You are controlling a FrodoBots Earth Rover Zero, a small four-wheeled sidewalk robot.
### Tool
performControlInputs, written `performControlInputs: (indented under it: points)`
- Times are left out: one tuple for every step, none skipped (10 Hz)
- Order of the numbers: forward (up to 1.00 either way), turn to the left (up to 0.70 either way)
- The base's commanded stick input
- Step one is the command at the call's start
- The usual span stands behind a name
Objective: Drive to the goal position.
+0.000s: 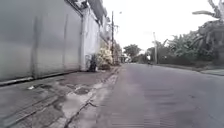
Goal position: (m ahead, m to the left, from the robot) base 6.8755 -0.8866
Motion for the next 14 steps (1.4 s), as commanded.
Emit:
performControlInputs:
  points:
    - [1.00,-0.26]
    - [1.00,-0.26]
    - [1.00,-0.26]
    - [1.00,-0.26]
    - [1.00,-0.26]
    - [1.00,-0.26]
    - [1.00,-0.26]
    - [1.00,-0.26]
    - [1.00,-0.26]
    - [1.00,-0.26]
    - [1.00,-0.26]
    - [1.00,-0.26]
    - [1.00,-0.26]
    - [1.00,-0.26]
